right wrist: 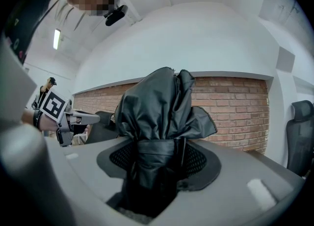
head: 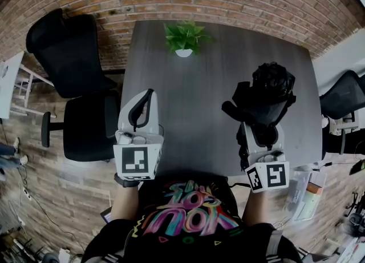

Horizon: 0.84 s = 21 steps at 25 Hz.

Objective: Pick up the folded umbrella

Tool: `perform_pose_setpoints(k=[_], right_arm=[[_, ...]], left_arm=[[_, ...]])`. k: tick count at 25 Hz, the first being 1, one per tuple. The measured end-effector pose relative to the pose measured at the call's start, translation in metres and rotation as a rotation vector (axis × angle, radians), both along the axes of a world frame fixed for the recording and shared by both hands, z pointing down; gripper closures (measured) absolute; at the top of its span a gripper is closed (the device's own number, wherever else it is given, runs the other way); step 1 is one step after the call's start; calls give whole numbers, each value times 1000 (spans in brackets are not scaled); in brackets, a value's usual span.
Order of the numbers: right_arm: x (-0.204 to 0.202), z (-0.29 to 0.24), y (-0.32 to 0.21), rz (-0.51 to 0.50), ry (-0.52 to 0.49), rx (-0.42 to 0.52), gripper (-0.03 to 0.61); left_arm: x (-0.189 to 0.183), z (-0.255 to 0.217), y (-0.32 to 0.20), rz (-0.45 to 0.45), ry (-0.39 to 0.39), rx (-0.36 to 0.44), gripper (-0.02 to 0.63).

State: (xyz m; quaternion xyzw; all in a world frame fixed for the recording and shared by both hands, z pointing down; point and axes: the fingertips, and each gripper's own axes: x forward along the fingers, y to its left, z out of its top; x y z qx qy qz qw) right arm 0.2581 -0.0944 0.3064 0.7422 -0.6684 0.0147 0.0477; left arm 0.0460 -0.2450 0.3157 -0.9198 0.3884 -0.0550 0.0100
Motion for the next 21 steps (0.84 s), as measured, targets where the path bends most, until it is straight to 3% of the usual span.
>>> perform_pose_setpoints(k=[21], right_arm=[[-18, 11, 17, 0, -55, -44, 337]], left_arm=[[-17, 14, 18, -9, -14, -57, 612]])
